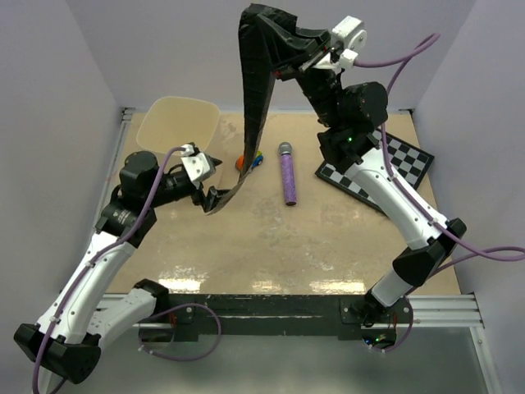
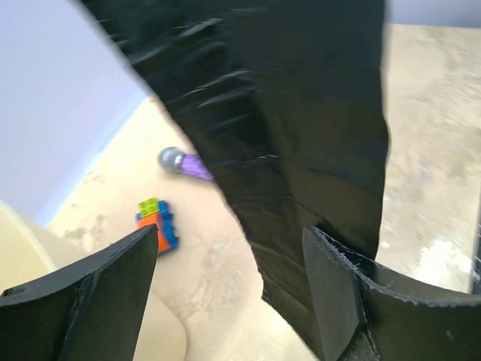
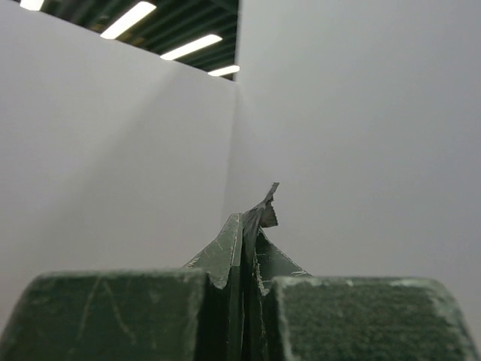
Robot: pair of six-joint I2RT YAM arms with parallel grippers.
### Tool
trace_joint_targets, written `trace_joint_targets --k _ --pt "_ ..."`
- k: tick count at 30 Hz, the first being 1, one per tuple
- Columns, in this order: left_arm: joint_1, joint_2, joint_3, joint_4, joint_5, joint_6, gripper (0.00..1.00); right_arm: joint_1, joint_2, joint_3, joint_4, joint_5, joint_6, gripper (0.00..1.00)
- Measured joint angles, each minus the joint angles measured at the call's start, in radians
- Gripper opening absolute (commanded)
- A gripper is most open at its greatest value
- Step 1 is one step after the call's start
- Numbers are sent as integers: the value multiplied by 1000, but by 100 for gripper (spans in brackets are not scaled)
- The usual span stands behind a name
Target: Put the trash bags into the trash bin
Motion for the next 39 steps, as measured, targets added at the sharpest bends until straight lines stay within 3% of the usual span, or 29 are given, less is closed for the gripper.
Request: trace_joint_targets --k 4,10,17,25,29,34,36,39 --pt "0 -17 -51 115 -117 -50 84 -3 -3 13 4 -240 69 0" --pt "0 56 -63 275 -39 -103 85 2 -14 21 15 -499 149 0" --pt "0 210 13 373 111 -155 85 4 -20 21 62 -606 194 0" --pt "-13 282 96 465 218 -187 80 6 -20 21 88 -662 222 0" --pt "-53 329 128 510 271 -210 62 6 -19 21 103 -682 225 0" --pt "-72 379 161 530 322 -239 26 3 -15 21 124 -685 225 0" --pt "-73 386 166 528 341 -245 2 -8 -13 21 132 -684 225 0" --pt "-72 386 167 528 366 -258 0 -42 -8 16 145 -682 225 0"
